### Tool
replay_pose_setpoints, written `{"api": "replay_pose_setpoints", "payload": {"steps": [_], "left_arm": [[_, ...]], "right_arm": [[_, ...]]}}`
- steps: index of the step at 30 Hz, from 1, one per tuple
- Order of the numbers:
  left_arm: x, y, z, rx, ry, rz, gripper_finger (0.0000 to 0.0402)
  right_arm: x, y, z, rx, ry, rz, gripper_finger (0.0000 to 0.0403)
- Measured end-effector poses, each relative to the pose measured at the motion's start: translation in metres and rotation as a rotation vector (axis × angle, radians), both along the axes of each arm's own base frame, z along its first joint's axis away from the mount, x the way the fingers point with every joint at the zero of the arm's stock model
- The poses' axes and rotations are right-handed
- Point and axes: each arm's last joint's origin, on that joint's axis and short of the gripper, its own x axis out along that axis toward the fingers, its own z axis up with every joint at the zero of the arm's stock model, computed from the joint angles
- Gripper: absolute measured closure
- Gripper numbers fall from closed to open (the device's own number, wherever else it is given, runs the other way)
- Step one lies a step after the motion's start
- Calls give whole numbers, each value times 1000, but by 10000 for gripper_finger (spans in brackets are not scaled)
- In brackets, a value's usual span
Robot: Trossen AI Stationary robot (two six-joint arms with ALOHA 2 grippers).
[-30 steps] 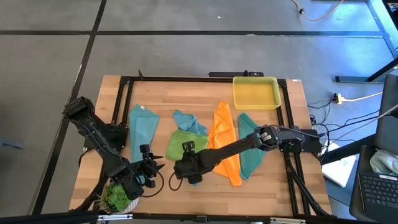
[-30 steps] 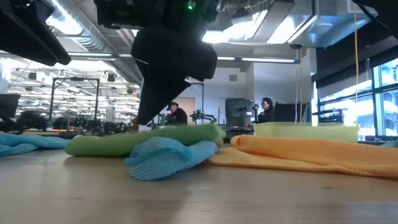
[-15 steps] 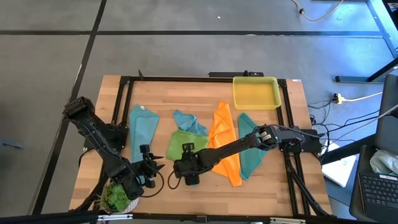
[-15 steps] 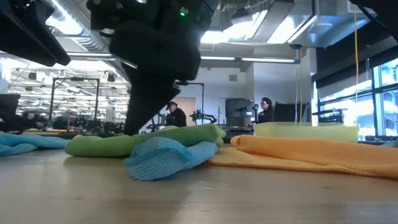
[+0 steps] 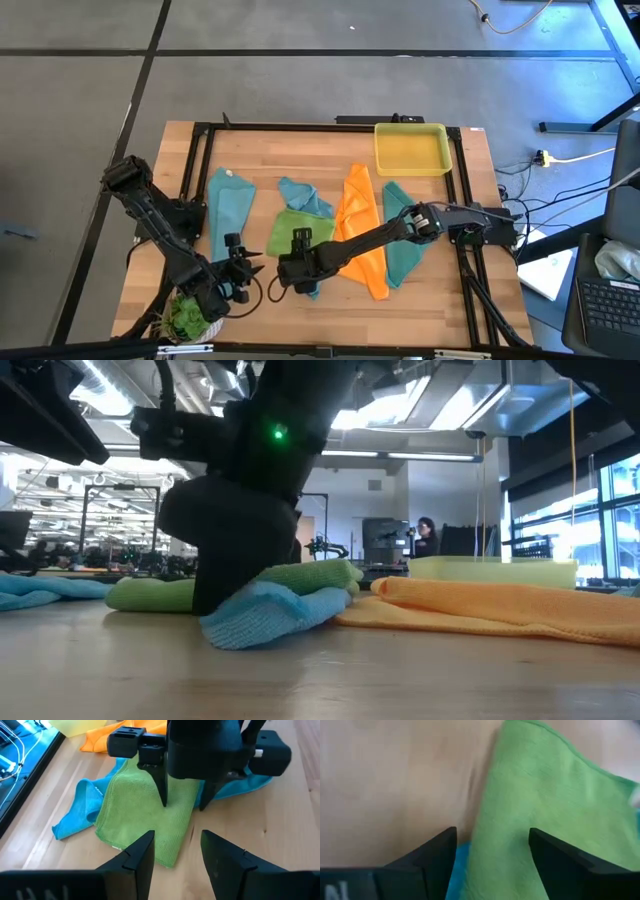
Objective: Fold microfiber towels
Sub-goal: Put the folded green microfiber cloth into the yellow bin
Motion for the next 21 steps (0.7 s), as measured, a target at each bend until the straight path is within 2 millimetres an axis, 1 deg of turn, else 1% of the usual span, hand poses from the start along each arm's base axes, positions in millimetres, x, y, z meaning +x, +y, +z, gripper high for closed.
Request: {"api": "replay_pose_setpoints", "payload": {"steps": [6, 12, 15, 20, 21], "left_arm": [[0, 0, 0, 1, 1, 1, 249], [0, 0, 0, 0, 0, 2, 249], [0, 0, 0, 0, 0, 2, 249], [0, 0, 0, 0, 0, 2, 249], [0, 0, 0, 0, 0, 2, 249]], "right_arm": [[1, -2, 2, -10, -6, -4, 194], [1, -2, 1, -7, -3, -4, 252], [0, -3, 0, -9, 5, -3, 291], [-1, -3, 0, -16, 33, 11, 379], [-2, -3, -1, -16, 44, 23, 389]]}}
